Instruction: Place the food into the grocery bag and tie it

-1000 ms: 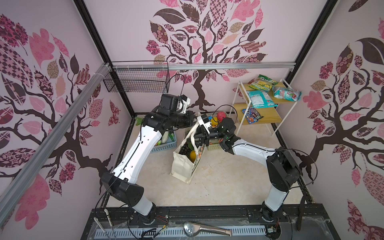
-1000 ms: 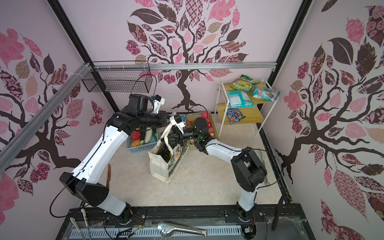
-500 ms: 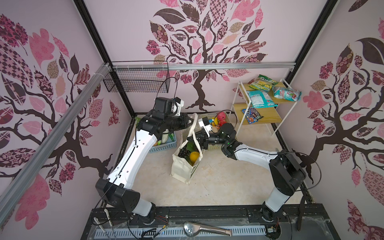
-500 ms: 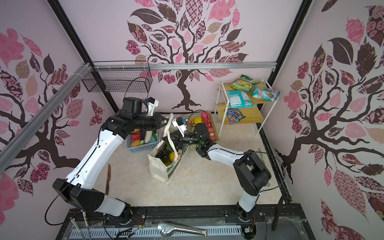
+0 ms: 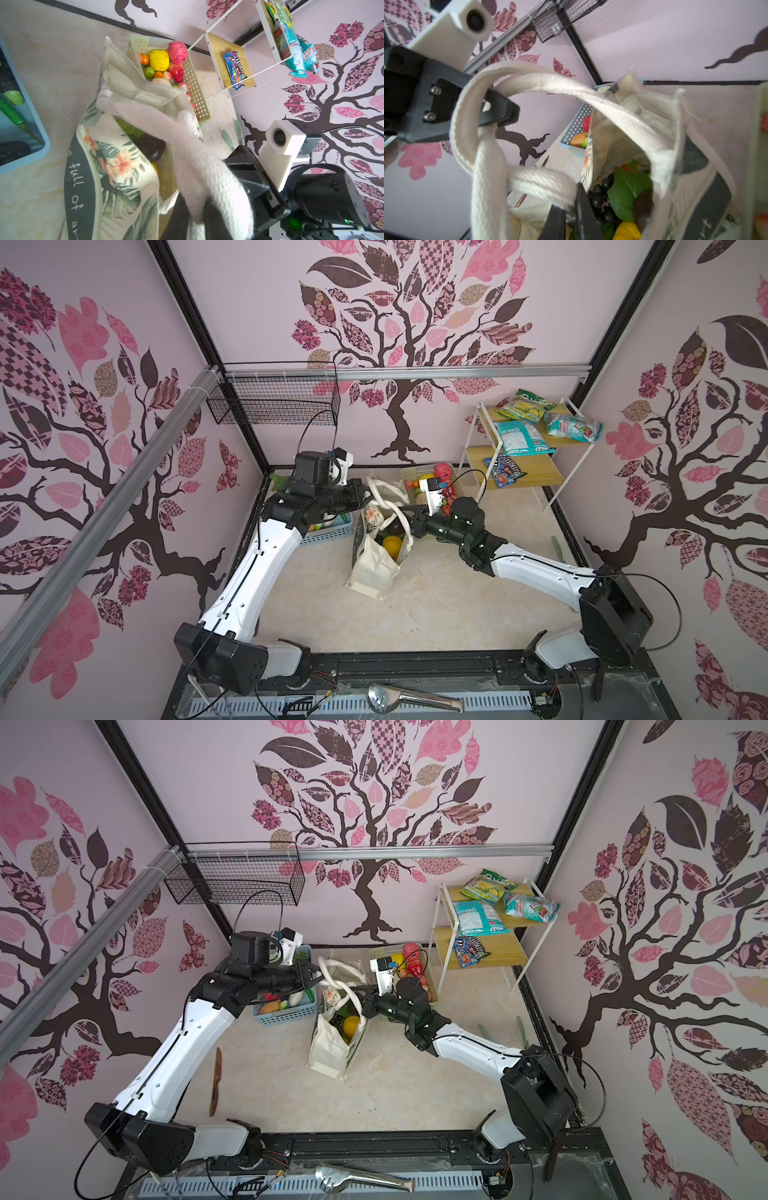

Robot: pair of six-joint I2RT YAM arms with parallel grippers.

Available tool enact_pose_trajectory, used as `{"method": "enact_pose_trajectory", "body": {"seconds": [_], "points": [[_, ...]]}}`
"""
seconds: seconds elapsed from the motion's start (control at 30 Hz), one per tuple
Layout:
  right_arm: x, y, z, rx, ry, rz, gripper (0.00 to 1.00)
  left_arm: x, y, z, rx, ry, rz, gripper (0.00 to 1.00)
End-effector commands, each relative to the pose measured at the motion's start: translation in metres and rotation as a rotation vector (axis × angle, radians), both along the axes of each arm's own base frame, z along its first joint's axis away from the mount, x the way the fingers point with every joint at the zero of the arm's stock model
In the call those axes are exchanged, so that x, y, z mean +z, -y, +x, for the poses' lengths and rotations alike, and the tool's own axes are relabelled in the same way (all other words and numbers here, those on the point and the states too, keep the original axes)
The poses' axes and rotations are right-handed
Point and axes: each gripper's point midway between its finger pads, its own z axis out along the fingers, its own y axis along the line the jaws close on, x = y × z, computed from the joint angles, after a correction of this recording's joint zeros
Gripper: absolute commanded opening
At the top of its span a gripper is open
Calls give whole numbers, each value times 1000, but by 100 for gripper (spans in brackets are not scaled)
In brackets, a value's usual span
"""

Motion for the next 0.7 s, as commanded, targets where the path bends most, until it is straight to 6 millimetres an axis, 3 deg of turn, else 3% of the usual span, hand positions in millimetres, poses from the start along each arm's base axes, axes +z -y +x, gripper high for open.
{"method": "enact_pose_trajectory", "body": {"seconds": [0.0, 0.17, 0.33, 0.53, 0.67], "points": [[18, 55, 28, -313, -30, 88, 0, -14, -21, -10, 43, -23, 24, 10], [28, 71, 24, -372, -30, 152, 0, -44, -45, -16, 98, -83, 31, 9], [42, 80, 16, -380, -16, 227, 0, -79, -57, -20, 123, -144, 69, 8], [53, 109, 7, -477, -16, 290, 0, -116, -71, -26, 155, -220, 144, 8], [46, 133, 6, -580, -51, 288, 0, -138, -89, -29, 205, -274, 139, 7]]}}
